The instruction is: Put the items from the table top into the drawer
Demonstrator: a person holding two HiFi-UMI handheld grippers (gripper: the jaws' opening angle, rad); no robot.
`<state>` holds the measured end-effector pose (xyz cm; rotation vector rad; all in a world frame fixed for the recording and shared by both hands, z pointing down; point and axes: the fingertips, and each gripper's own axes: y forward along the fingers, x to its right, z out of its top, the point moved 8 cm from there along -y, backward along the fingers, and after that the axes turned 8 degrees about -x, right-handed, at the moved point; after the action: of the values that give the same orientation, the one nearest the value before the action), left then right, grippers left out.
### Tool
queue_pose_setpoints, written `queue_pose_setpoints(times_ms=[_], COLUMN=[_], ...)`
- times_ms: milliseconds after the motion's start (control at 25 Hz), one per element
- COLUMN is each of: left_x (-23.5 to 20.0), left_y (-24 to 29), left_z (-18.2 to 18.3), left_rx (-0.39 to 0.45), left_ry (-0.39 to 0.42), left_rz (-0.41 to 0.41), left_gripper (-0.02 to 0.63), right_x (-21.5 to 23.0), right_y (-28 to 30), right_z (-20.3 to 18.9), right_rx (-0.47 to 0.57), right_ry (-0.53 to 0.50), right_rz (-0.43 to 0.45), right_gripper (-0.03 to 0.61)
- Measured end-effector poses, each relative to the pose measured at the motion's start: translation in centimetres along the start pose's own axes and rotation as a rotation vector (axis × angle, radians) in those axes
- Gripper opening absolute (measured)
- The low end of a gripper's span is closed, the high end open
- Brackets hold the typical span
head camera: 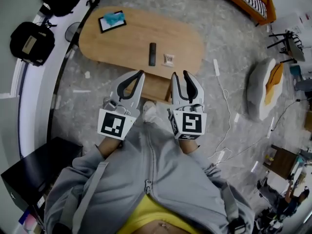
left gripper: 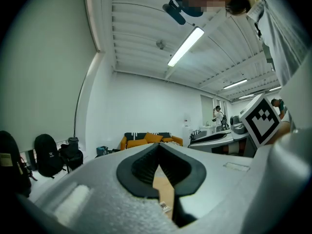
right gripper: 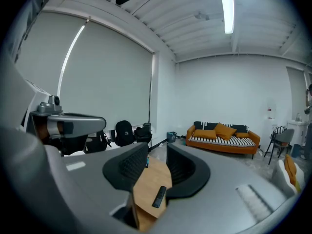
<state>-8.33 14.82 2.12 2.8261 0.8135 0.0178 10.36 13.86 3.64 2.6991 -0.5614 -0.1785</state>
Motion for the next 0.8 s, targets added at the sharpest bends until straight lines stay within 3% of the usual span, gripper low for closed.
queue_pose_setpoints(times_ms=[400,800], left_x=[-4.1,-7.0], left_y=[9.0,13.7], left_z=[-0.7,-2.4], left_rx=[-0.070,-0.125], left_ry=[-0.012,-0.007], left_rz=[0.074,0.064], left_gripper=[0.006,0.006], right_x=[4.8,5.6], right_y=[10.4,16.8], right_z=[-0.7,-2.8], right_rx=[-0.092,-0.160], right_ry=[-0.015,0.004], right_rz=[0.118,0.165], right_gripper=[0.120,0.120])
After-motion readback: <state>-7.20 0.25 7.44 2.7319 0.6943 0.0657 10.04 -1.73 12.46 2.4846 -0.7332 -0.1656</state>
